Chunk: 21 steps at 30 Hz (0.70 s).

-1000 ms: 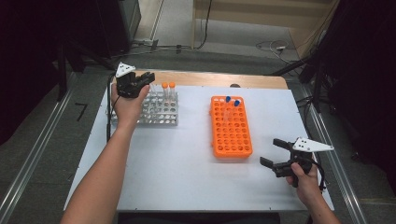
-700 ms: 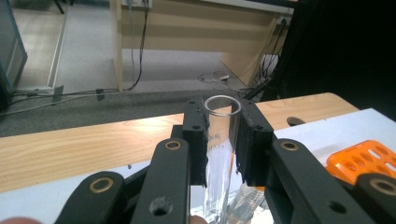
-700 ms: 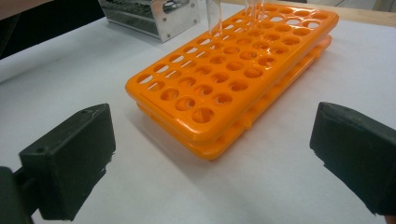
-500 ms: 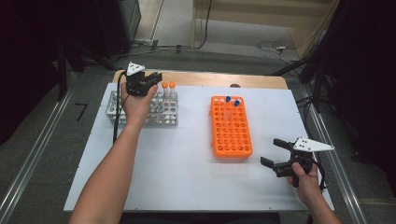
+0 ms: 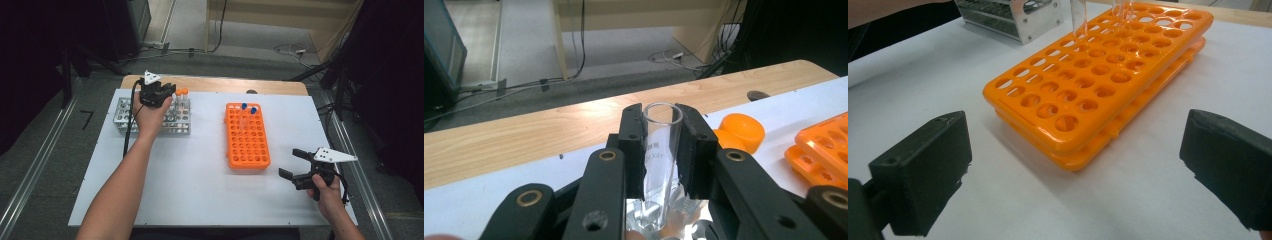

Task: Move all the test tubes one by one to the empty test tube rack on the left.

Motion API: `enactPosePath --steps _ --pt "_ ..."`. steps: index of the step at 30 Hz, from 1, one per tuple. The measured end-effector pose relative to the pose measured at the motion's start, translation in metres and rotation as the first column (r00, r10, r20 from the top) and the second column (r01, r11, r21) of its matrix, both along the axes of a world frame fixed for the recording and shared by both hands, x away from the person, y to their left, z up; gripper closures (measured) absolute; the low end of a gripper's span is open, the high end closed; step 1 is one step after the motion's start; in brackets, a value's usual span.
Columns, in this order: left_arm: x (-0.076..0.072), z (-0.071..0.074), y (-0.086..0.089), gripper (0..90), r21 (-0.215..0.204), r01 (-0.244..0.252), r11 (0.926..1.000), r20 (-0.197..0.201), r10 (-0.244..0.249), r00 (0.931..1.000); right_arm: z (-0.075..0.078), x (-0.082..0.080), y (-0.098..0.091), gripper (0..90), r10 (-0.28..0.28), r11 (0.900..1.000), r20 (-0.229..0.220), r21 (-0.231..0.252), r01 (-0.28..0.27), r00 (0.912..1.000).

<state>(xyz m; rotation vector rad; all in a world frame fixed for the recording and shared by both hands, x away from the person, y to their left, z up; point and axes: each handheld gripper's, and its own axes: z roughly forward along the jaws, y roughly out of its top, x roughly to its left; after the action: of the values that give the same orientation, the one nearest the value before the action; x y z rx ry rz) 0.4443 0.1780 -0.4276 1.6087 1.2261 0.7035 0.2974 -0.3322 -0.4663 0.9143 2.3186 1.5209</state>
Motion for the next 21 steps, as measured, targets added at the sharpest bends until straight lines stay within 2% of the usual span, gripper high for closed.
enactPosePath --steps 2,5,7,10,13,18,19,21 --pt "-0.001 0.000 0.001 71.9 -0.003 0.000 1.0000 -0.001 0.000 1.0000 0.000 0.000 0.000 0.0 0.001 1.0000 0.001 -0.005 -0.001 1.0000" --pt "-0.002 -0.002 0.002 70.5 0.017 0.013 0.9998 -0.011 -0.013 0.9999 -0.001 0.001 0.001 0.0 0.001 1.0000 0.001 -0.006 -0.001 1.0000" --pt "-0.002 -0.002 0.003 68.6 0.009 0.018 0.9998 -0.023 -0.018 0.9996 -0.001 0.001 0.001 0.0 0.003 1.0000 0.002 -0.007 -0.003 1.0000" --pt "-0.005 -0.001 0.004 65.1 0.001 0.001 1.0000 -0.025 -0.001 0.9997 -0.001 0.001 0.002 0.0 0.006 1.0000 -0.001 -0.008 -0.006 1.0000" --pt "-0.010 0.002 0.004 53.3 -0.015 -0.008 0.9998 -0.032 0.008 0.9995 -0.001 0.000 0.003 0.0 0.004 1.0000 -0.002 -0.007 -0.004 1.0000" --pt "-0.023 0.005 0.006 33.6 -0.053 0.040 0.9978 -0.040 -0.043 0.9983 -0.001 0.001 0.005 0.0 0.007 0.9999 0.005 -0.015 -0.007 1.0000" --pt "-0.025 0.006 0.007 28.6 -0.067 0.060 0.9960 -0.045 -0.063 0.9970 -0.001 0.001 0.005 0.0 0.006 0.9999 0.003 -0.014 -0.006 1.0000" --pt "-0.031 0.006 0.005 15.2 -0.061 0.103 0.9928 -0.063 -0.107 0.9923 0.000 0.001 0.006 0.0 0.004 0.9999 0.003 -0.016 -0.004 1.0000"
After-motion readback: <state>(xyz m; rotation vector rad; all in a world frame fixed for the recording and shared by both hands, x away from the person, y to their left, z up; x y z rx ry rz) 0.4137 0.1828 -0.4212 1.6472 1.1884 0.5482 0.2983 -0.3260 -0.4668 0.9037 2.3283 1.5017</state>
